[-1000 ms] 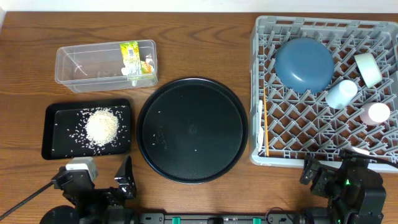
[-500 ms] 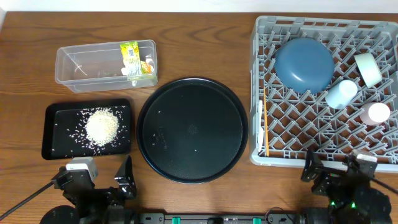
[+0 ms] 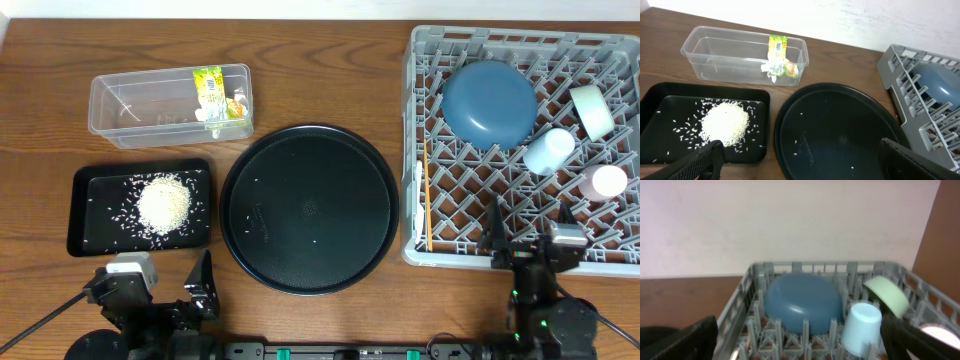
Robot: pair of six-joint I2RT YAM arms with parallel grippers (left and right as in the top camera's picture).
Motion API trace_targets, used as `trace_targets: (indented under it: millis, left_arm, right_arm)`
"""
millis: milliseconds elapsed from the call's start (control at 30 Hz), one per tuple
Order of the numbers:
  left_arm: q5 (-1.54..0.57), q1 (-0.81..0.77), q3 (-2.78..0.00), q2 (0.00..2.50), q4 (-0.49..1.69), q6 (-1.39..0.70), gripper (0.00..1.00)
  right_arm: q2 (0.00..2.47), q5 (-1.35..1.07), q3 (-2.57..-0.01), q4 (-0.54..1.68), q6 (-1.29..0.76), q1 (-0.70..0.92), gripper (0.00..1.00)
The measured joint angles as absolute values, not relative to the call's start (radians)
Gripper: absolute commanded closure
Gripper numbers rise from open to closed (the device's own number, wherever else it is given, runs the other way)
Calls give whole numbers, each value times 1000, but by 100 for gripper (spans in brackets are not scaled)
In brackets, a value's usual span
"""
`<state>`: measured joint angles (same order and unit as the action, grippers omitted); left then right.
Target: Sort waste into correct bins and load items into the dishwasher rack
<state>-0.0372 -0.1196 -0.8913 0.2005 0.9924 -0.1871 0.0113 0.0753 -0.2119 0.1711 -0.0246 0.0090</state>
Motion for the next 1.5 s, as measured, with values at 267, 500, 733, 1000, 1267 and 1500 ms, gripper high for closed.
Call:
trace_targets:
  millis: [267,500,733,1000,1267,1500]
  left_arm:
    - [-38,-120,-891,200,993,-187,3]
    - [-37,-120,-891,200,993,-187,2]
    - [-37,-120,-891,200,992,-187,2]
    - [-38,-120,-891,200,992,-187,2]
    - [-37,-120,-891,200,993,-187,2]
    - [-37,-120,-891,200,992,-187,2]
  right_arm:
    - [12,75,-6,-41,23,9,1]
    - [11,67,-7,64,56,9,1]
    - [11,66,-7,64,63,9,1]
    - [11,66,-7,64,63,9,1]
    - [11,65,-7,64,63,9,1]
    - [11,64,-7,64,63,9,1]
